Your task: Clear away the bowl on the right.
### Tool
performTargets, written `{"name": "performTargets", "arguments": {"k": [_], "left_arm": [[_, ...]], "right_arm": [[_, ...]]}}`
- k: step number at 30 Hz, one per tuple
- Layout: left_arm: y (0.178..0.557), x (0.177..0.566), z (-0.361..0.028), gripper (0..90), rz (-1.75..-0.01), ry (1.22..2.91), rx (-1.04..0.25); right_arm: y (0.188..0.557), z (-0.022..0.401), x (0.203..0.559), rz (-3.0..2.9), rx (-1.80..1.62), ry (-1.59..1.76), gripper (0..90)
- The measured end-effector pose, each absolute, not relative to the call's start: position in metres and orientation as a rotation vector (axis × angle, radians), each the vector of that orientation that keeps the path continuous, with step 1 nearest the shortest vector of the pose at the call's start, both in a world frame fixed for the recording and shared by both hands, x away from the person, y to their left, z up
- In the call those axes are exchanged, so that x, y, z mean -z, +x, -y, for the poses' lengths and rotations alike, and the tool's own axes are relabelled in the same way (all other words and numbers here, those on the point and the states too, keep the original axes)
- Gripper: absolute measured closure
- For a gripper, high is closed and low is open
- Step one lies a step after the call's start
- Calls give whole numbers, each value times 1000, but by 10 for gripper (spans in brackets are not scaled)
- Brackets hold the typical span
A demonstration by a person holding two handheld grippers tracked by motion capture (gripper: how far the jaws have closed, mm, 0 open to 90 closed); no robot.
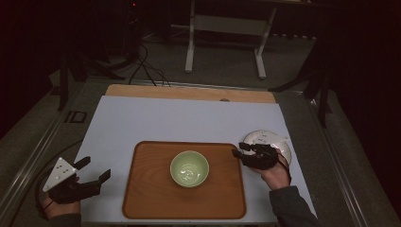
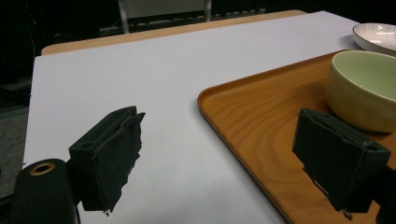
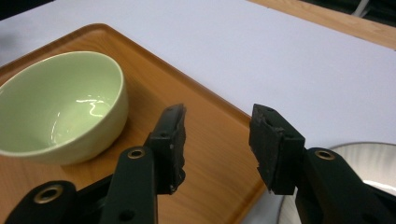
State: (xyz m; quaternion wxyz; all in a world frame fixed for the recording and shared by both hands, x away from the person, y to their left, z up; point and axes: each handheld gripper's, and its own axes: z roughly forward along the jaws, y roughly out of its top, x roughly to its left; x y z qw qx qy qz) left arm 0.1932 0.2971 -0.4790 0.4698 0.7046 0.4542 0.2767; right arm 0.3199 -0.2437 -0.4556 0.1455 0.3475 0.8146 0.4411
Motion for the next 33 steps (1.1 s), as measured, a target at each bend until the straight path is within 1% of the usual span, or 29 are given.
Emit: {"name": "performTargets", "arguments": {"k": [12, 18, 22, 24, 33], "left_arm": [[194, 480, -297, 151, -1117, 1732, -675], [193, 479, -296, 151, -1112, 1733, -676], [194, 480, -297, 151, -1112, 1738, -671], [193, 479, -296, 151, -1107, 1738, -673], [194, 480, -295, 151, -1107, 1746, -676]], "right_arm": [[299, 286, 472, -2264, -1259, 1064, 517], [291, 300, 478, -2216, -1272, 1110, 475], [283, 312, 480, -2192, -1264, 1127, 478], [280, 316, 481, -2174, -1263, 1139, 457], [275, 327, 483, -2124, -1264, 1142, 432]]}}
